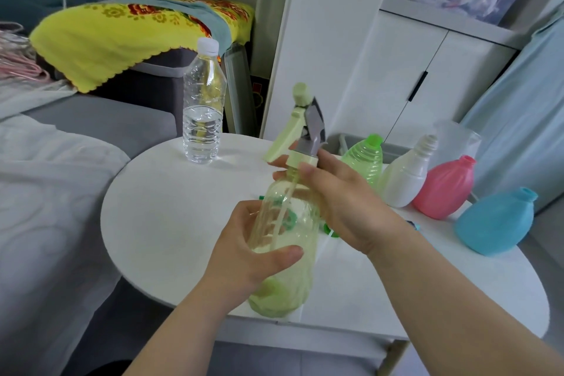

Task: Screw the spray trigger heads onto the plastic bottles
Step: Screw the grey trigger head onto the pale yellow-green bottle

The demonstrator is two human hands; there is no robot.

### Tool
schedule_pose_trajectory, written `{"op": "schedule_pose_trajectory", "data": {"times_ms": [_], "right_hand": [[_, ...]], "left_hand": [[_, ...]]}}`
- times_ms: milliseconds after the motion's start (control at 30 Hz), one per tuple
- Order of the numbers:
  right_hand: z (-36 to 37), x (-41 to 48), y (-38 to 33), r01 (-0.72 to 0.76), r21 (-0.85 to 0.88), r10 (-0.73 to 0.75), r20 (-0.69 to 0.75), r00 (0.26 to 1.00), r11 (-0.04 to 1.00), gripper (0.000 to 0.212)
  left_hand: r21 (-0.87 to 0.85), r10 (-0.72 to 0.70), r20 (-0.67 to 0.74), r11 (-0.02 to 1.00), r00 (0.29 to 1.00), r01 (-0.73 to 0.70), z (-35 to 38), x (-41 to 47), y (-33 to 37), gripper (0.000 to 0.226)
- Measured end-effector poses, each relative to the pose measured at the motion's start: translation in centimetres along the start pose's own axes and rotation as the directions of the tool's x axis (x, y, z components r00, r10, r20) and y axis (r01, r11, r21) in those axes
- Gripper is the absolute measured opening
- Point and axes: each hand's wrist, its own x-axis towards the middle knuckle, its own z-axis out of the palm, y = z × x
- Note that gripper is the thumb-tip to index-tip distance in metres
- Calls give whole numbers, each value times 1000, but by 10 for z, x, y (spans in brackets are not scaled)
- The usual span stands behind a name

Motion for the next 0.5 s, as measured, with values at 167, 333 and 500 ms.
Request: {"op": "schedule_pose_trajectory", "data": {"times_ms": [167, 333, 500], "right_hand": [[-11, -3, -1, -9, 96, 1, 77, 997, 995, 25], [-4, -1, 5, 122, 103, -116, -62, 991, 987, 21], [3, 2, 11, 127, 96, -115, -118, 986, 987, 26]], "left_hand": [[-1, 28, 43, 1000, 999, -28, 0, 2, -1, 54], [88, 52, -58, 995, 997, -46, 1, -1, -7, 61], [181, 87, -114, 981, 990, -65, 2, -3, -12, 60]]}}
